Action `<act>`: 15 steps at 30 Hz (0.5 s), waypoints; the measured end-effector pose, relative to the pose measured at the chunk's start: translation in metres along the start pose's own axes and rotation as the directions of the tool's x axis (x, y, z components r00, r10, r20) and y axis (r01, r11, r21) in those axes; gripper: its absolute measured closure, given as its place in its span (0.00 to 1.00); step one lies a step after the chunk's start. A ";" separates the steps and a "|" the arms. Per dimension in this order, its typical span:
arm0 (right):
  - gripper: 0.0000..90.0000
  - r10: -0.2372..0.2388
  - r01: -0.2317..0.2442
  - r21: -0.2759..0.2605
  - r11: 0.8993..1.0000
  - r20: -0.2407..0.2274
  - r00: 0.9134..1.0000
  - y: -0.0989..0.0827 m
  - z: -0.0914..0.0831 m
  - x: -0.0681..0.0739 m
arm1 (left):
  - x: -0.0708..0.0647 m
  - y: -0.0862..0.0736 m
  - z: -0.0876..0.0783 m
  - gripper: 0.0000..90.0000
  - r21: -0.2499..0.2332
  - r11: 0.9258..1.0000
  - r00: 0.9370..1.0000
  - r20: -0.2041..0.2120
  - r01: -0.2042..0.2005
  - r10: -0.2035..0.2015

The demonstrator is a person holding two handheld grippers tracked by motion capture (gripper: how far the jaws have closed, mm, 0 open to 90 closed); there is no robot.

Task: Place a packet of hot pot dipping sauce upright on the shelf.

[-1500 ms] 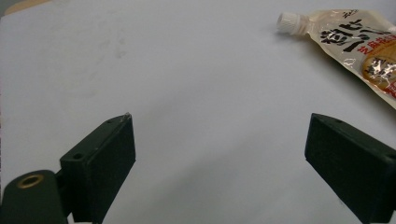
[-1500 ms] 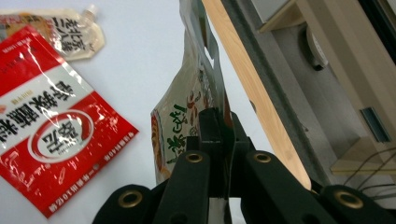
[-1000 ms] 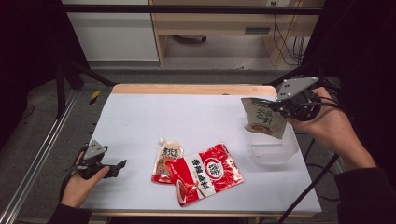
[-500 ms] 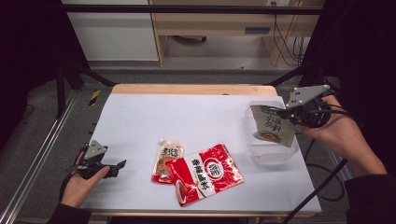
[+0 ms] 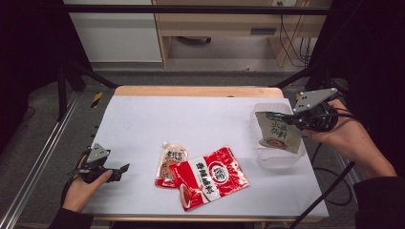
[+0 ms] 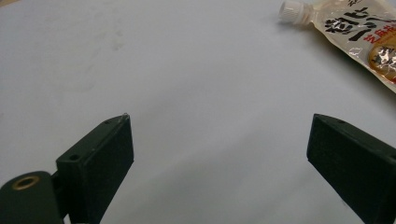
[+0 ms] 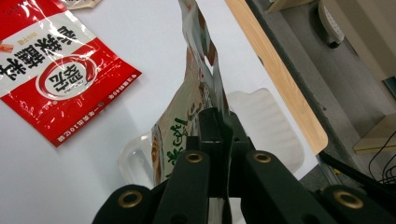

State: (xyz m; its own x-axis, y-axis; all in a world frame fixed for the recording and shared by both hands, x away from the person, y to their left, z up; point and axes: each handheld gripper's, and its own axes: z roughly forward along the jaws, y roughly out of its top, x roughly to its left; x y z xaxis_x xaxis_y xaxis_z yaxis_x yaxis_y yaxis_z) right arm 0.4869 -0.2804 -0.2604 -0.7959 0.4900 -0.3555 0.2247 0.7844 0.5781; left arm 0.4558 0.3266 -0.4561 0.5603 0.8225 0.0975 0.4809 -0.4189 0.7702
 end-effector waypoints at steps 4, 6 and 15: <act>1.00 -0.002 0.002 -0.007 1.000 -0.010 1.000 0.000 0.002 -0.001 | 0.000 0.000 0.000 0.08 0.002 1.000 1.000 0.000 0.000 0.000; 1.00 -0.007 0.007 -0.005 1.000 -0.010 1.000 0.000 0.002 -0.001 | 0.000 0.000 0.000 0.08 0.003 1.000 1.000 0.000 -0.002 0.002; 1.00 -0.022 0.021 -0.017 1.000 -0.026 0.999 -0.003 0.006 -0.002 | -0.001 0.000 0.001 0.08 0.009 1.000 1.000 0.001 -0.005 0.005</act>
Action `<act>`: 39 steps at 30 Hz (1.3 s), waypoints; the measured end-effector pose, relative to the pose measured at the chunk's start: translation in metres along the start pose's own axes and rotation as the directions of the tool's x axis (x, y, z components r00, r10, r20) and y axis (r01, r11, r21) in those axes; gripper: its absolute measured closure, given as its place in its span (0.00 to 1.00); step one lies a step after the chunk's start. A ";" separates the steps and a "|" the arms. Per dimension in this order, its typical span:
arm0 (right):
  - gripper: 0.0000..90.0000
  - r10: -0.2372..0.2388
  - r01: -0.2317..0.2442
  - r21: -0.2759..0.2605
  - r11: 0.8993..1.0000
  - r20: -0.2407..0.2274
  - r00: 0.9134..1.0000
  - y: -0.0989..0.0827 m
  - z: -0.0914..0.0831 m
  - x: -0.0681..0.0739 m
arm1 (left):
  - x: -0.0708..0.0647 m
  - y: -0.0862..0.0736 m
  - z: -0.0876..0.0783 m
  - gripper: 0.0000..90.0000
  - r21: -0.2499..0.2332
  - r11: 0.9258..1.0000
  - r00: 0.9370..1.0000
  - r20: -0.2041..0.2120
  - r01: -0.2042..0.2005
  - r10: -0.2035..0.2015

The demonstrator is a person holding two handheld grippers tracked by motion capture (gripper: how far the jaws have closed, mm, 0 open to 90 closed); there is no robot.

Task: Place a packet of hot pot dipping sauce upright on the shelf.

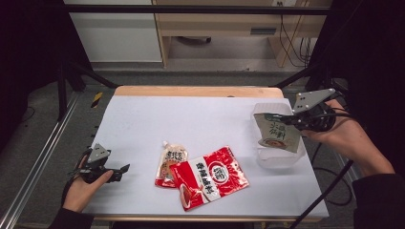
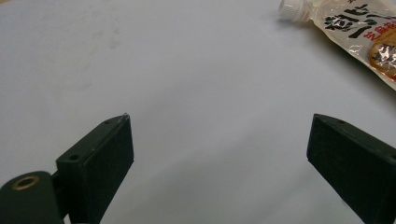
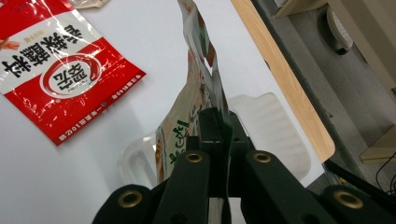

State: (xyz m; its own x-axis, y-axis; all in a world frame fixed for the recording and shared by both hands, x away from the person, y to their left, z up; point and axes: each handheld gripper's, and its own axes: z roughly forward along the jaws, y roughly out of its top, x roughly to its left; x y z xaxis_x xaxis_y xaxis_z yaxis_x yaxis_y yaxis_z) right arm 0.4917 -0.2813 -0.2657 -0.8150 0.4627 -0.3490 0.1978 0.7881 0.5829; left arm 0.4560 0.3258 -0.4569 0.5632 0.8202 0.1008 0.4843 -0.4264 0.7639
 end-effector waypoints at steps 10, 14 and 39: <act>1.00 -0.005 0.004 -0.019 1.000 -0.032 0.999 -0.005 -0.003 0.005 | -0.001 0.000 0.001 0.08 0.003 1.000 1.000 0.001 -0.003 0.003; 1.00 -0.005 0.005 -0.019 1.000 -0.046 0.999 -0.008 -0.002 0.007 | -0.002 0.000 0.001 0.08 0.004 1.000 1.000 0.001 -0.003 0.003; 0.98 0.087 -0.087 0.003 0.996 -0.097 0.991 -0.053 0.036 0.014 | -0.003 0.000 0.002 0.08 0.009 1.000 1.000 0.002 -0.009 0.009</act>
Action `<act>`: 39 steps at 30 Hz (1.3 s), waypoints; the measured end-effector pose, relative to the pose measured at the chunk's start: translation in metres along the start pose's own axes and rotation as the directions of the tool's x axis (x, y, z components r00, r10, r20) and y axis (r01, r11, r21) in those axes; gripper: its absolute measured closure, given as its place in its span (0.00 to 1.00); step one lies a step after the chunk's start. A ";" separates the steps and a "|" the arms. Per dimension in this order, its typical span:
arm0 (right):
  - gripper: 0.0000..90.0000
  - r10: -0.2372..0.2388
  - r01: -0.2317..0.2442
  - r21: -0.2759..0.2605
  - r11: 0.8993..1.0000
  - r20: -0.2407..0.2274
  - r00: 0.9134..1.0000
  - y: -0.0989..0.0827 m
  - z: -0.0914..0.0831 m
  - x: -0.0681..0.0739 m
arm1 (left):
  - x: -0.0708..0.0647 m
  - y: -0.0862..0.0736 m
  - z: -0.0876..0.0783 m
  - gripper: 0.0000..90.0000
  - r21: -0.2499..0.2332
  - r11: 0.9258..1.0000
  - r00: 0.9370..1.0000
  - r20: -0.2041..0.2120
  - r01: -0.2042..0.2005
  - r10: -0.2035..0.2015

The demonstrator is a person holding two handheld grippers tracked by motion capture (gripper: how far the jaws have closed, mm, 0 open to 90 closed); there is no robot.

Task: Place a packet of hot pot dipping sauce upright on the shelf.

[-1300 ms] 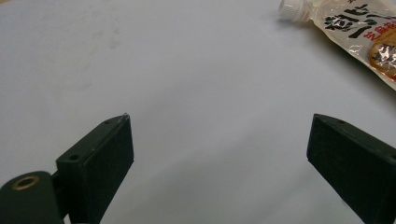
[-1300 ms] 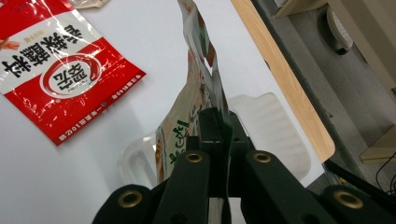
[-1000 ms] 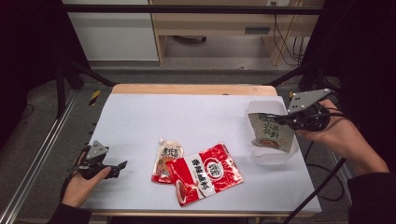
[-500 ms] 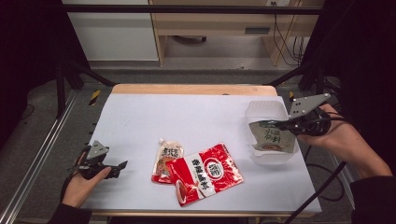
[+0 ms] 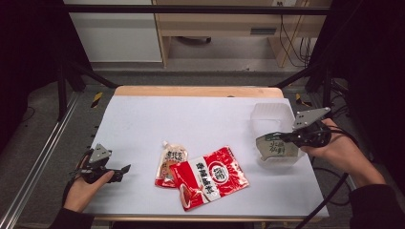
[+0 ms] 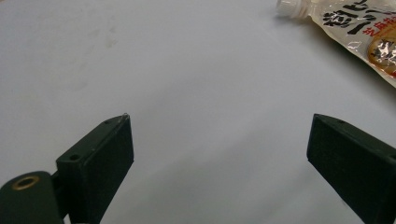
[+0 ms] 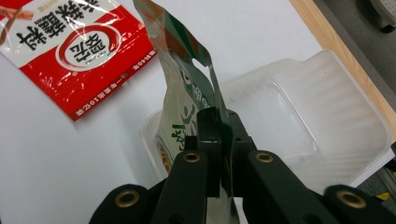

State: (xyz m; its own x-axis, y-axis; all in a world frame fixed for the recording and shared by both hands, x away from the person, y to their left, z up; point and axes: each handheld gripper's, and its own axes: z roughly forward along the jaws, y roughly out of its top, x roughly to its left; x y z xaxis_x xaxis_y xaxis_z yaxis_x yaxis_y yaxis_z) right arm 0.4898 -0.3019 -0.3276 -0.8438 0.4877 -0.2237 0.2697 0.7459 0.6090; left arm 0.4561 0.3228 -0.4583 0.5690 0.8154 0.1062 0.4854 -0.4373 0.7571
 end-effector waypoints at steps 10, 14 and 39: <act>0.83 0.086 -0.089 0.058 0.994 0.061 0.994 -0.019 0.002 -0.009 | -0.002 0.000 0.001 0.08 0.004 1.000 1.000 0.002 -0.007 0.007; 0.61 0.114 -0.120 0.064 0.991 0.093 0.989 -0.018 0.003 -0.010 | -0.002 0.000 0.001 0.08 0.005 1.000 1.000 0.001 -0.007 0.007; 0.16 -0.014 0.028 -0.101 0.995 0.145 0.989 0.076 -0.005 0.089 | -0.007 0.001 0.004 0.08 0.003 1.000 1.000 -0.018 -0.020 0.020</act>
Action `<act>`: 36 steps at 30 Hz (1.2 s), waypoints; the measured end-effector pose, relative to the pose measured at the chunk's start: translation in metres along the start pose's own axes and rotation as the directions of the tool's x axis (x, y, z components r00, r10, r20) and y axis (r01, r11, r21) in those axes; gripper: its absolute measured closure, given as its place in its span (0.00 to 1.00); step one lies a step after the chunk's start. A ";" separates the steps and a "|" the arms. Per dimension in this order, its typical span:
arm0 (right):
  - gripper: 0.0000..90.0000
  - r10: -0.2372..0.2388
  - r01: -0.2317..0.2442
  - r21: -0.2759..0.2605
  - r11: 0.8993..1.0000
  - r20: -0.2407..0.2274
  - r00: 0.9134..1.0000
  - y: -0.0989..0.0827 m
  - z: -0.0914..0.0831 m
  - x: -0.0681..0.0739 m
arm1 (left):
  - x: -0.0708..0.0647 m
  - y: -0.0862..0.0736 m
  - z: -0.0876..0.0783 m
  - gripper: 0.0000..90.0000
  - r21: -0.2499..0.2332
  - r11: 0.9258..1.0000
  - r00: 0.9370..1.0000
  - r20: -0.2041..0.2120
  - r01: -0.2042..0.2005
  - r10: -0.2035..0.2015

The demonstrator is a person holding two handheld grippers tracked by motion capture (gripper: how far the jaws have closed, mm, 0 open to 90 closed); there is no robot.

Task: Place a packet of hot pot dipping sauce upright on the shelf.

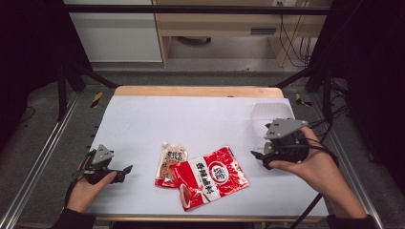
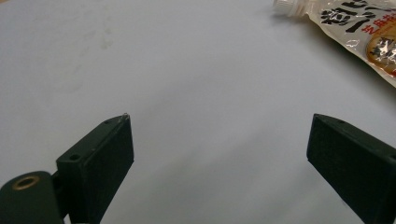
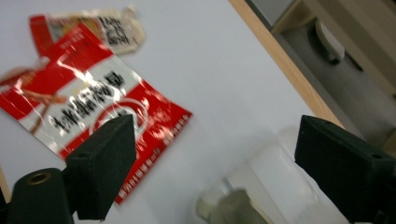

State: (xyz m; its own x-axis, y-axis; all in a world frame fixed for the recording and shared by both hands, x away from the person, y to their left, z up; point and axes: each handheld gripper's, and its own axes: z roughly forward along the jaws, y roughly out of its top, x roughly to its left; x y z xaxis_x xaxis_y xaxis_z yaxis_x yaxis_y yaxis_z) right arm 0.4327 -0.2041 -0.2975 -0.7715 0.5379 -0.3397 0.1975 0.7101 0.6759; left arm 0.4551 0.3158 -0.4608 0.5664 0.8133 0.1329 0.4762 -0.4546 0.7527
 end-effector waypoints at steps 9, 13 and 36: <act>0.21 0.046 -0.052 -0.062 0.997 -0.093 0.995 0.027 0.031 0.048 | -0.007 0.001 0.002 0.08 -0.004 1.000 1.000 0.008 0.000 0.000; 0.21 0.051 -0.059 -0.066 0.996 -0.109 0.993 0.032 0.049 0.061 | -0.010 0.002 0.002 0.08 -0.003 1.000 1.000 0.014 -0.008 0.008; 0.44 0.135 -0.137 -0.023 0.990 -0.057 0.989 0.053 0.180 0.090 | -0.019 0.008 -0.002 0.10 -0.007 0.999 0.999 0.022 -0.049 0.049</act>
State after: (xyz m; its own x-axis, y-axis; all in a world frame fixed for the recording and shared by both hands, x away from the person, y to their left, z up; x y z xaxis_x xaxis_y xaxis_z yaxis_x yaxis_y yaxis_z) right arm 0.4825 -0.0364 -0.4099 -0.7711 0.6021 -0.2072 0.2873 0.6194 0.7306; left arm 0.4467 0.2977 -0.4555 0.6040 0.7818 0.1550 0.4436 -0.4913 0.7496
